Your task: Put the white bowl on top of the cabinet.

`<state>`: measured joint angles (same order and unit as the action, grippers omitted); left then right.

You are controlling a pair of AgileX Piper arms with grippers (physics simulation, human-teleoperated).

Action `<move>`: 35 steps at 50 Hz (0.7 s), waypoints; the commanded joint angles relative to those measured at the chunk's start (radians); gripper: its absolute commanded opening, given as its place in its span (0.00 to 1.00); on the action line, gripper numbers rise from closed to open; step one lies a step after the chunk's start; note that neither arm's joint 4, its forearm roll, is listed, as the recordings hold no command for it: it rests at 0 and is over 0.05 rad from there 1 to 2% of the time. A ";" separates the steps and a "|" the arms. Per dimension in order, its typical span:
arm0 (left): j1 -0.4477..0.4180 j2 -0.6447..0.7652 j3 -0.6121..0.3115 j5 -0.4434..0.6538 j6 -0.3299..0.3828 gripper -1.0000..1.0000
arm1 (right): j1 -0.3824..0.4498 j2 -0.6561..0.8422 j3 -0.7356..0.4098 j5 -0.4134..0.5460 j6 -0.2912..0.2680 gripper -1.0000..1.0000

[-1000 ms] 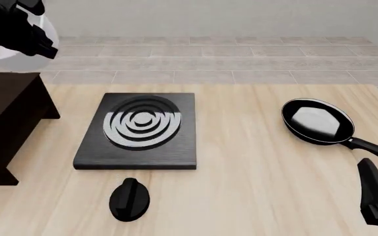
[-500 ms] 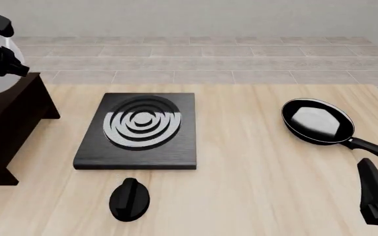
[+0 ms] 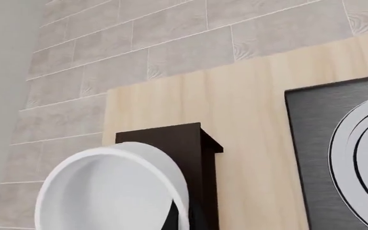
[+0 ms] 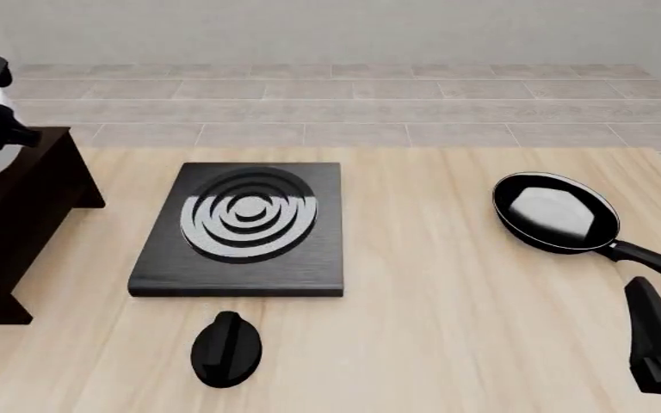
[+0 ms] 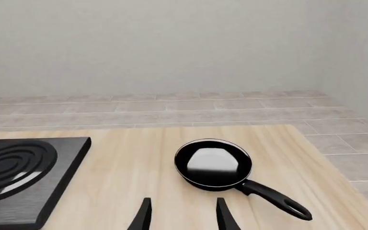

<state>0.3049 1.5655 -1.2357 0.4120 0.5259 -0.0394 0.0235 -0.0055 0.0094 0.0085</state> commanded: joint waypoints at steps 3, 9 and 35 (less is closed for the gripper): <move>0.032 0.056 0.080 -0.091 -0.046 0.00 | 0.001 0.004 0.000 -0.002 -0.001 1.00; 0.013 0.069 0.111 -0.112 -0.058 0.00 | 0.002 0.006 0.000 -0.003 -0.002 1.00; -0.005 -0.013 0.047 -0.079 -0.017 1.00 | 0.002 0.005 0.000 -0.003 -0.002 1.00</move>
<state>0.3025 1.5781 -1.1921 0.3261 0.4945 -0.0372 0.0276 -0.0053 0.0071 0.0066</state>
